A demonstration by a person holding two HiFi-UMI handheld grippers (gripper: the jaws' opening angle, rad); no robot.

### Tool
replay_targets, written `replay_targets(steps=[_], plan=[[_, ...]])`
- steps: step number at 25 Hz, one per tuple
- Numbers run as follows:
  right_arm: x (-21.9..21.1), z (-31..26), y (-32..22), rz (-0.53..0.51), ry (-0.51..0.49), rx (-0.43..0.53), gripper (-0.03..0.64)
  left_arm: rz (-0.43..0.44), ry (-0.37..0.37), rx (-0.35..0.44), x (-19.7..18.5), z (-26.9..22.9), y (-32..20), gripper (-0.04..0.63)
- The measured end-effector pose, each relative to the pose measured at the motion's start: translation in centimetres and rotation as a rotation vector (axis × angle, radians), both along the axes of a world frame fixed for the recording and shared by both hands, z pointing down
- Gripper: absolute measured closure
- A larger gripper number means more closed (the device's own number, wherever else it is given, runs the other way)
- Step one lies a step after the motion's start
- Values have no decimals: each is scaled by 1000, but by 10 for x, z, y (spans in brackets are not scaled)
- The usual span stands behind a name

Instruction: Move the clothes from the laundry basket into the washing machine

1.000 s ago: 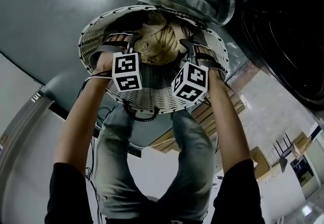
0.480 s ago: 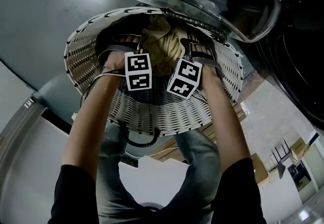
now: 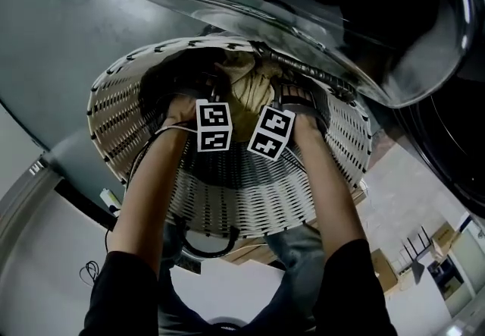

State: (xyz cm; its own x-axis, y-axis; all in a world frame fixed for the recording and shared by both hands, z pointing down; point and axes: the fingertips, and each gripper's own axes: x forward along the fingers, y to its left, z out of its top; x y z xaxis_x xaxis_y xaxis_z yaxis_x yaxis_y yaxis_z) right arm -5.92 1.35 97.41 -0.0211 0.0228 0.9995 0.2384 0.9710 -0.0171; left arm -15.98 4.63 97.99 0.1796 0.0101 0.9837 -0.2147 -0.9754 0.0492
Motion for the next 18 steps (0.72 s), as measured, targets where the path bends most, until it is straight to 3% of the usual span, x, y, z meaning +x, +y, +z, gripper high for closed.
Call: replay_targets(steps=[3, 5, 8, 9, 10, 12, 14, 18], plan=[[-1, 14, -3, -10, -14, 34, 110, -7, 0, -4, 2, 15, -1, 109], [2, 23, -3, -19, -15, 65, 197, -15, -6, -7, 7, 22, 3, 142], [5, 34, -3, -5, -3, 66, 244, -39, -17, 8, 12, 27, 5, 239], [3, 35, -5, 1, -5, 70, 265, -49, -19, 18, 12, 26, 3, 310], [2, 35, -7, 7, -9, 77, 297, -56, -17, 26, 12, 25, 3, 393], [1, 32, -10, 24, -21, 97, 420, -67, -1, 32, 12, 19, 2, 458], [0, 25, -14, 39, -36, 117, 503, -82, 19, 41, 12, 9, -2, 482], [-8, -12, -21, 54, -80, 143, 543, -134, 35, 63, 6, -26, -7, 495]])
